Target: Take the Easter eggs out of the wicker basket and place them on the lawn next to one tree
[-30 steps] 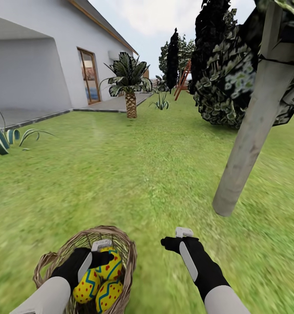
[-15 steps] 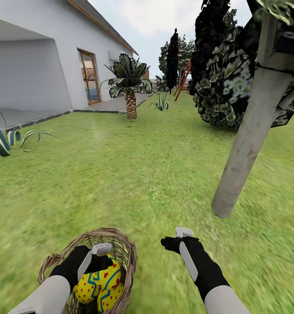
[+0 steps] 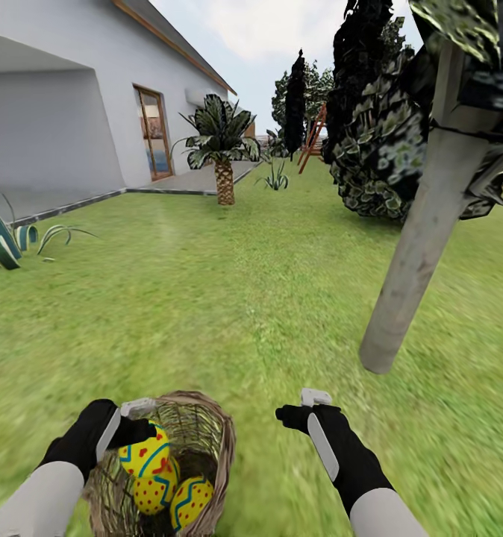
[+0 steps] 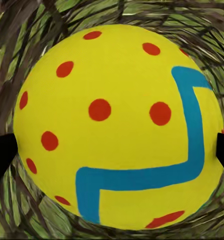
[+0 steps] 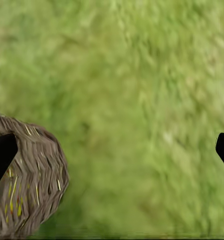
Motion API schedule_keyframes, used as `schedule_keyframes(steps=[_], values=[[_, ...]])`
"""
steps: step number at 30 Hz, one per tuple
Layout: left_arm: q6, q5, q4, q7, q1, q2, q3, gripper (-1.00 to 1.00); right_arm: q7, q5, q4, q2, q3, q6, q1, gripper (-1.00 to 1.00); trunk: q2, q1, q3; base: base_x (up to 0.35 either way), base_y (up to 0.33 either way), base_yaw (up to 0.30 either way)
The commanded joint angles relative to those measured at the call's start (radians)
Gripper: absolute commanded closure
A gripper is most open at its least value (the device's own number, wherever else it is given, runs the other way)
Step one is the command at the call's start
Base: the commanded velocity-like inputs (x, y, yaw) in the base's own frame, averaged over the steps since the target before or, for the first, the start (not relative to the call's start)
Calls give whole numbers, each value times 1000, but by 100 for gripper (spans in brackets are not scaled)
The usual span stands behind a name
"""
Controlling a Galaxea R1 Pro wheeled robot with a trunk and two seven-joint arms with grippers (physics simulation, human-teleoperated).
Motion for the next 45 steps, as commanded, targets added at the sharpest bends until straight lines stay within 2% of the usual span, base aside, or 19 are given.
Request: schedule_keyframes(steps=[1,3,6,9,11,13,15,16,18,20,22,24,27,29,34,37,38,45], values=[[27,-4,-20,-7,0,1,4,100,-9,-11,-1,0,2,3,0,-100,7,-5,2,-269,0,0],[83,-4,-85,-55,0,2,3,100,-9,-10,-1,0,2,3,0,-100,21,-12,9,-101,0,0],[118,-9,-134,-196,2,6,2,100,-9,-11,-1,0,2,3,0,-100,42,-24,18,-21,0,0],[129,-6,-142,-247,2,14,6,100,-9,-11,-1,0,2,3,0,-100,63,-35,27,-3,0,0],[132,-4,-144,-329,2,40,15,100,-8,-11,-1,0,2,3,0,-100,77,-43,34,0,0,0],[133,-7,-145,-493,2,94,23,100,-8,-11,-1,0,2,3,0,-100,91,-51,40,0,0,0],[143,-8,-145,-583,2,137,26,100,-8,-11,-1,0,2,3,0,-100,105,-58,46,0,0,0],[152,-7,-145,-608,2,160,27,100,-8,-11,-1,0,2,3,0,-100,112,-62,49,0,0,0],[157,-6,-145,-621,2,182,36,100,-8,-11,-1,0,2,3,0,-100,126,-70,56,0,0,0],[159,-4,-145,-627,2,190,55,100,-8,-11,-1,0,2,3,0,-100,140,-77,62,0,0,0],[159,-4,-145,-675,2,198,75,100,-8,-11,-1,0,2,3,0,-100,154,-85,68,0,0,0],[158,-5,-145,-790,2,216,83,100,-8,-11,-1,0,2,3,0,-100,168,-93,74,0,0,0],[148,-8,-145,-1020,3,252,83,100,-8,-11,-1,0,0,3,0,-100,189,-104,84,0,0,0],[142,-11,-145,-1133,5,261,82,100,-8,-11,-1,0,0,2,0,-100,203,-112,90,0,0,0],[118,-9,-145,-1307,12,265,82,100,-8,-11,-1,0,0,-18,0,-100,238,-131,106,0,0,0],[44,-10,-144,-1417,15,266,85,100,-8,-11,-1,0,0,-18,0,-100,259,-143,115,0,0,0],[27,-12,-142,-1449,16,269,85,100,-8,-11,-1,0,0,-18,0,-100,266,-146,118,0,0,0],[9,-15,-138,-1450,17,272,86,100,-8,-11,-1,0,0,-19,0,-100,315,-173,140,0,0,0]])
